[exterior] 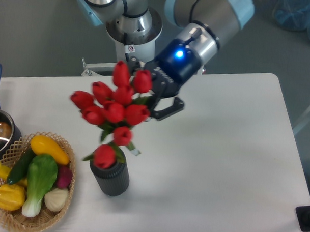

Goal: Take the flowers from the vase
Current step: 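Raise the tulip bouquet clear of the vase and carry it away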

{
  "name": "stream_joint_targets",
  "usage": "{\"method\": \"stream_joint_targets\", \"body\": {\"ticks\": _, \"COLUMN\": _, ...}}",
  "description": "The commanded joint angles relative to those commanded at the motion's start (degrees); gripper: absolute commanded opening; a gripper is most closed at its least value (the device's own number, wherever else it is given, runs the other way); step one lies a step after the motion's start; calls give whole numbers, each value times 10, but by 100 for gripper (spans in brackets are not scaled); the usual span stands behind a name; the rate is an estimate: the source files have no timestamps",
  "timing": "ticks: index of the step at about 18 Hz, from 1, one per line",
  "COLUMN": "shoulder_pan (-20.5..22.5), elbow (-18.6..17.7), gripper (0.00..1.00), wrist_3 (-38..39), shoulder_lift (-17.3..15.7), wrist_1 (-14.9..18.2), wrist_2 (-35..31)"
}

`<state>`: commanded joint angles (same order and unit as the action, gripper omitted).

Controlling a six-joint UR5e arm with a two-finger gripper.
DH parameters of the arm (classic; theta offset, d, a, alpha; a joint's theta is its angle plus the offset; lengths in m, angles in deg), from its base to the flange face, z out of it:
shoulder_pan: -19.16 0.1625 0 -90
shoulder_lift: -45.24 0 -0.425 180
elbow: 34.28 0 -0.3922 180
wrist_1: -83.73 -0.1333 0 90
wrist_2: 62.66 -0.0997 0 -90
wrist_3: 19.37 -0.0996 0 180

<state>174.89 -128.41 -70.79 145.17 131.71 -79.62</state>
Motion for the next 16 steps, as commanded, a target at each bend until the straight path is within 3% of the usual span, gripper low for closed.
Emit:
{"method": "stream_joint_targets", "body": {"ticks": 6, "shoulder_pan": 41, "elbow": 1, "gripper": 49, "wrist_3": -2, "shoulder_lift": 4, "wrist_1": -1, "wrist_2": -1}}
{"method": "stream_joint_targets", "body": {"ticks": 16, "shoulder_pan": 55, "elbow": -7, "gripper": 49, "wrist_3": -1, "shoulder_lift": 2, "wrist_1": 0, "wrist_2": 0}}
